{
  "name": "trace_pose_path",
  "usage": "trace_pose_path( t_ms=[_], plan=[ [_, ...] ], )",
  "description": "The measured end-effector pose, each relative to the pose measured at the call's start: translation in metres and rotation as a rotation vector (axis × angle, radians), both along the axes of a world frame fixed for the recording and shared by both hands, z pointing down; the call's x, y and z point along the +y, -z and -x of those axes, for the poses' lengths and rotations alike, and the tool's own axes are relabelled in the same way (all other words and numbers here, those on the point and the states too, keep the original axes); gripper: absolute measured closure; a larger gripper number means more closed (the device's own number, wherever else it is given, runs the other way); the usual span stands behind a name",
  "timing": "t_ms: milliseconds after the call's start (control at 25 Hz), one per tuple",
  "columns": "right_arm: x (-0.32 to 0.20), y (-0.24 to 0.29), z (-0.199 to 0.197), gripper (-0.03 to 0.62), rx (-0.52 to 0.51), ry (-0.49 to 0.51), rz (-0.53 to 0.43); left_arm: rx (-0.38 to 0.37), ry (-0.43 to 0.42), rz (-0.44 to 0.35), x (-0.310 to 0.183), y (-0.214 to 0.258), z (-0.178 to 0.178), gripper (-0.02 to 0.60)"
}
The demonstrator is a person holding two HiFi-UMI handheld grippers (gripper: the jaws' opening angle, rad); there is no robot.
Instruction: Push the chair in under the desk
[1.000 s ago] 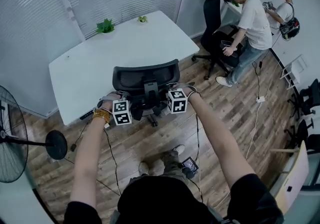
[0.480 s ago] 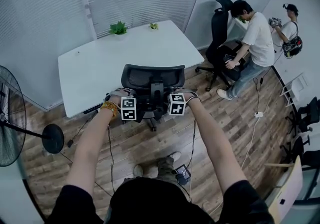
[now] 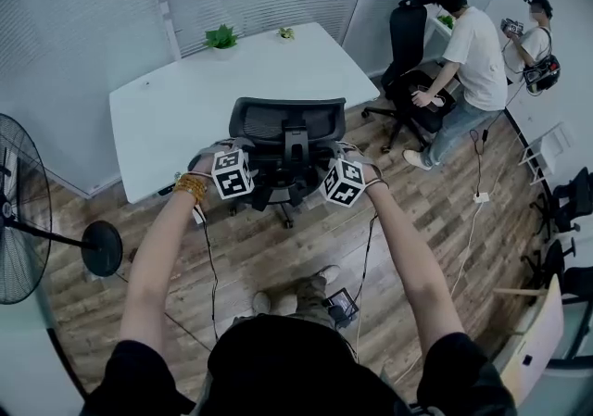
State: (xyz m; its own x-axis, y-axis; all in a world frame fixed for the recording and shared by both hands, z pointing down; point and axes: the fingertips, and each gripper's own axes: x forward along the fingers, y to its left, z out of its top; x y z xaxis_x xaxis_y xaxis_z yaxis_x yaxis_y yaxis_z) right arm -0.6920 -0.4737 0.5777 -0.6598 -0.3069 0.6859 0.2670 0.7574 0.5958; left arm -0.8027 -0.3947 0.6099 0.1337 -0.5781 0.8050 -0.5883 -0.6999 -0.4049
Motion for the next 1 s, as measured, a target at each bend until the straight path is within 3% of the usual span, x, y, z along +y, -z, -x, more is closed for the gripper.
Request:
trace_pose_path(
  t_ms=[120, 240, 360, 440, 560, 640, 720, 1000],
  plan=[
    [0.010, 0.032, -0.002, 0.471, -0.247, -0.160, 0.036, 0.170, 0.097, -0.219, 0.007, 0.047, -0.010, 0.355],
    [0.031, 0.065, -0.008, 0.491, -0.489, -0.323, 0.116, 0.408, 0.258, -0.429, 0.024, 0.086, -0.017, 0.395],
    [0.049, 0.083, -0.019, 0.524, -0.663, -0.495, 0.197, 0.699, 0.349, -0.525, 0.046, 0.110, -0.037, 0.431],
    [0.059, 0.084, -0.026, 0.559, -0.728, -0.602, 0.253, 0.828, 0.397, -0.560, 0.060, 0.113, -0.050, 0.441],
    [0.075, 0.078, -0.033, 0.592, -0.765, -0.676, 0.310, 0.862, 0.516, -0.641, 0.077, 0.105, -0.053, 0.521],
    [0.085, 0.074, -0.035, 0.592, -0.766, -0.687, 0.327, 0.909, 0.561, -0.682, 0.088, 0.103, -0.054, 0.538],
    [0.095, 0.071, -0.035, 0.592, -0.762, -0.684, 0.338, 0.932, 0.567, -0.698, 0.097, 0.102, -0.057, 0.548],
    [0.125, 0.057, -0.039, 0.592, -0.725, -0.681, 0.351, 0.891, 0.577, -0.679, 0.121, 0.089, -0.058, 0.560]
  ],
)
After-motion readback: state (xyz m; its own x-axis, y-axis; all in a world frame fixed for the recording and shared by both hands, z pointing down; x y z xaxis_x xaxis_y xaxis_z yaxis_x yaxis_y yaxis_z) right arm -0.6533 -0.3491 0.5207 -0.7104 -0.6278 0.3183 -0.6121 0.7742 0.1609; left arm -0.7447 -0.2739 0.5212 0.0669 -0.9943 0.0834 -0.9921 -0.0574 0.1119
